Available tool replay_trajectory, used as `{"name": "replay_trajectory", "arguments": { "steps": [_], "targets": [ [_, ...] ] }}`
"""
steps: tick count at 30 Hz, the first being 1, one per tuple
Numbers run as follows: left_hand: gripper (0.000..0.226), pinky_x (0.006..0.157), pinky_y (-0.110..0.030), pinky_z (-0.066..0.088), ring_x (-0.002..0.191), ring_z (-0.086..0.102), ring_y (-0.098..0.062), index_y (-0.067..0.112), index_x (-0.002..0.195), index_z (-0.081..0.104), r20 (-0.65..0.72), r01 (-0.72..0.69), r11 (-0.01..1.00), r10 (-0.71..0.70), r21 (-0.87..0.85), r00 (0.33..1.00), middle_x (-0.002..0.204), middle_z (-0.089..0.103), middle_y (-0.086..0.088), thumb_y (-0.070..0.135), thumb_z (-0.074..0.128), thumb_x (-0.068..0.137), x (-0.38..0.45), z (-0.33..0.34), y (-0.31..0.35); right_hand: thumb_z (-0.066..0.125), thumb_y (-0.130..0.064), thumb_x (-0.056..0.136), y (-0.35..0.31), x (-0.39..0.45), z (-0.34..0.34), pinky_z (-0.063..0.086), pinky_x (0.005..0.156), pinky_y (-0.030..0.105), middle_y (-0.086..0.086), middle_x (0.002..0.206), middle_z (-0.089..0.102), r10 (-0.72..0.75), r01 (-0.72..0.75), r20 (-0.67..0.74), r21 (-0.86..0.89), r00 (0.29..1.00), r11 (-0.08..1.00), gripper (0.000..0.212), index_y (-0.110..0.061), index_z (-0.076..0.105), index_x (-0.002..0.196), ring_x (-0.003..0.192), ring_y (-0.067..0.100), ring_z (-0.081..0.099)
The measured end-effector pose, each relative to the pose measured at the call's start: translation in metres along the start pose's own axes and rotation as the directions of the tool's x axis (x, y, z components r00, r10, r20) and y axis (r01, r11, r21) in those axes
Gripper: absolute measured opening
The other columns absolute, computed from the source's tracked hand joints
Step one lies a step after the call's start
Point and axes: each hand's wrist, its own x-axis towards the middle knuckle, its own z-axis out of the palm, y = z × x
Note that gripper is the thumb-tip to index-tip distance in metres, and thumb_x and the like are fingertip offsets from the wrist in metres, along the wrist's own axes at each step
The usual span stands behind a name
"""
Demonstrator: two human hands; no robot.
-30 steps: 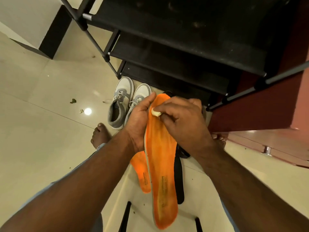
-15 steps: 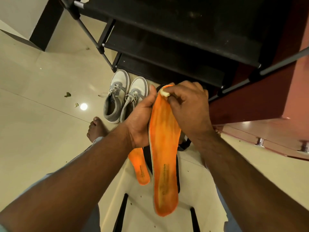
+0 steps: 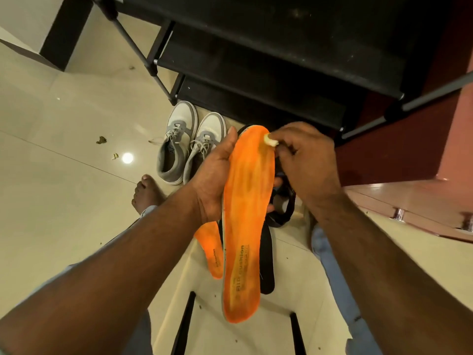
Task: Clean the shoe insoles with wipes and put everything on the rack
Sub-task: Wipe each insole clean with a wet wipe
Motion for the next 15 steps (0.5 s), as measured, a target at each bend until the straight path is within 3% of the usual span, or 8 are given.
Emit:
{"name": "replay_trajectory", "arguments": {
  "steps": [3,4,8,13,15],
  "targets": [
    [0.073,0.089,-0.053,0.050,0.097,0.069,-0.033,0.017,0.116,0.071,-0.033,-0.016,1.000,0.017,0.001,0.999,0.115,0.069,-0.018,0.073,0.030,0.093,0.000,0.000,0.002,0.061,0.000,0.078,-0.020,-0.010,0.009,0.056,0.079,0.047,0.015,0.092,0.069,-0.231,0.229,0.145,0.028,0.962,0.973,0.018,-0.001,0.072,0.091,0.088,0.032,0.067],
    [0.071,0.088,-0.053,0.050,0.097,0.069,-0.033,0.017,0.116,0.070,-0.043,-0.019,1.000,0.019,0.005,0.999,0.116,0.069,-0.019,0.072,0.031,0.093,0.000,0.000,0.002,0.060,0.000,0.077,-0.020,-0.009,0.010,0.056,0.077,0.048,0.016,0.091,0.069,-0.242,0.242,0.168,0.026,0.956,0.970,0.018,-0.001,0.072,0.090,0.087,0.033,0.067],
    [0.077,0.087,-0.055,0.052,0.106,0.064,-0.035,0.015,0.124,0.067,-0.035,0.020,0.999,-0.019,0.027,0.999,0.129,0.063,-0.021,0.075,0.031,0.091,-0.002,0.000,0.005,0.056,0.004,0.078,0.003,0.005,0.000,0.056,0.071,0.048,0.016,0.090,0.067,0.001,-0.001,0.032,-0.007,0.999,1.000,0.019,0.000,0.072,0.088,0.083,0.030,0.065],
    [0.066,0.086,-0.053,0.051,0.095,0.070,-0.033,0.020,0.115,0.070,-0.097,0.013,0.998,-0.007,0.057,0.995,0.113,0.071,-0.016,0.070,0.031,0.094,-0.004,0.003,0.005,0.060,0.004,0.077,-0.020,-0.008,0.012,0.054,0.084,0.044,0.014,0.091,0.070,-0.218,0.216,0.134,0.028,0.967,0.976,0.016,-0.001,0.072,0.087,0.090,0.031,0.067],
    [0.070,0.087,-0.054,0.051,0.097,0.070,-0.032,0.019,0.113,0.072,-0.096,0.044,0.996,-0.036,0.082,0.995,0.115,0.070,-0.017,0.071,0.030,0.094,-0.004,0.003,0.003,0.060,0.005,0.074,-0.009,-0.002,0.011,0.055,0.078,0.047,0.016,0.090,0.070,-0.119,0.122,0.113,-0.025,0.986,0.992,0.017,-0.001,0.071,0.085,0.087,0.034,0.065]
  ]
}}
